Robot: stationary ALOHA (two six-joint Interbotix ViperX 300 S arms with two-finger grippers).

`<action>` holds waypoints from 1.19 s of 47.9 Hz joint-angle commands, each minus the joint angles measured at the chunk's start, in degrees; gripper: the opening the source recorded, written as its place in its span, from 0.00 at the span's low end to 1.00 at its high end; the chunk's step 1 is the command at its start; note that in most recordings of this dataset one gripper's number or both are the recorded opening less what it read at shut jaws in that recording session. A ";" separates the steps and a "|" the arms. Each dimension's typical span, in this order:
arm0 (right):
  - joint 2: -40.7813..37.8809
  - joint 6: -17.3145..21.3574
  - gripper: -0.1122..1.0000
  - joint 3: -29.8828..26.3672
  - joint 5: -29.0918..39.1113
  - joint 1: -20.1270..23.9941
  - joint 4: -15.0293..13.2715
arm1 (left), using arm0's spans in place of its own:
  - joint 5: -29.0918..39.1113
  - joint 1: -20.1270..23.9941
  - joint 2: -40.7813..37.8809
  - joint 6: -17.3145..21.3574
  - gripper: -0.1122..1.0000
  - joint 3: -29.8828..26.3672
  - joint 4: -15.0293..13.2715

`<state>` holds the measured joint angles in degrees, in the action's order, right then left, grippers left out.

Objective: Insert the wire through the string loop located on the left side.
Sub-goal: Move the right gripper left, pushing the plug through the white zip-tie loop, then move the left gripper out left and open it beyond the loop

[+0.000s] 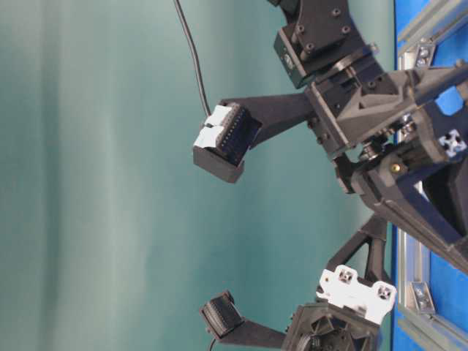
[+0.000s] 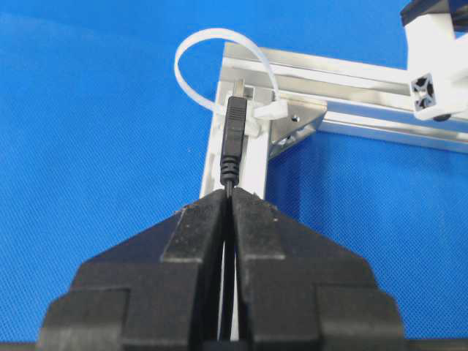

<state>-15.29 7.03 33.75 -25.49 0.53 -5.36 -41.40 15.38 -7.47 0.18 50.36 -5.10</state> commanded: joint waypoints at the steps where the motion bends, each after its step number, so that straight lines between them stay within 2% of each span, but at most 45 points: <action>1: 0.97 0.00 0.11 -1.23 -0.18 0.18 0.00 | -0.35 0.00 1.76 0.09 0.10 -0.44 0.18; 14: -0.62 0.00 0.11 -4.04 -0.09 0.62 -0.09 | -0.35 0.09 1.67 0.00 0.10 -0.44 0.18; 36: -6.42 0.00 0.11 -11.87 0.79 0.62 -0.09 | -0.35 0.00 1.76 0.00 0.10 -0.53 0.18; 57: -7.38 0.00 0.11 -13.71 1.05 0.62 0.00 | -0.35 0.09 1.76 0.00 0.10 -0.44 0.18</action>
<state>-23.73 6.94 21.18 -24.17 1.23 -5.36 -41.40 15.38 -7.47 0.18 50.36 -5.10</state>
